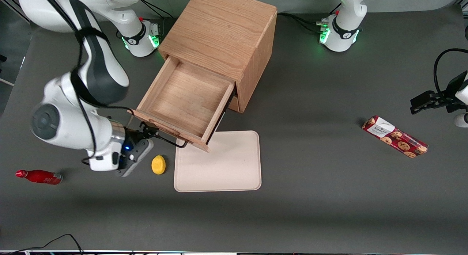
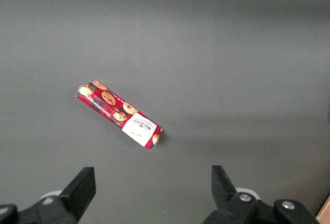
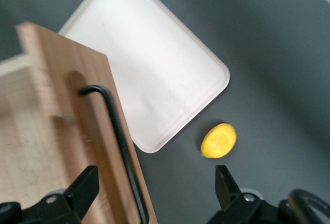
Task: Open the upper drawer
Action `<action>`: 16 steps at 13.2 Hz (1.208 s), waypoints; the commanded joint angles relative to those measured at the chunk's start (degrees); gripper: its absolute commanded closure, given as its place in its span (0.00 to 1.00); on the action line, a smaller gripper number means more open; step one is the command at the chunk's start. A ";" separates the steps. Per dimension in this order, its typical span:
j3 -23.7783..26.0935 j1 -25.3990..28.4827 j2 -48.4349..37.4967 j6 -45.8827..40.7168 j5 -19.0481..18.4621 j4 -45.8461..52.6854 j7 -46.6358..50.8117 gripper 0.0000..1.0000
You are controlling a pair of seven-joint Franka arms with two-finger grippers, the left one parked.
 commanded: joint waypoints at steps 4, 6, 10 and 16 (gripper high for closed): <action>-4.01 -0.70 -15.34 -10.42 -0.59 -5.76 12.51 0.00; -3.92 -0.35 -19.83 -10.34 -4.18 -10.24 24.98 0.00; -8.57 -0.88 -28.53 -8.85 -6.22 -21.14 28.11 0.00; -12.71 -3.07 -28.64 -7.61 -10.18 -22.22 27.85 0.00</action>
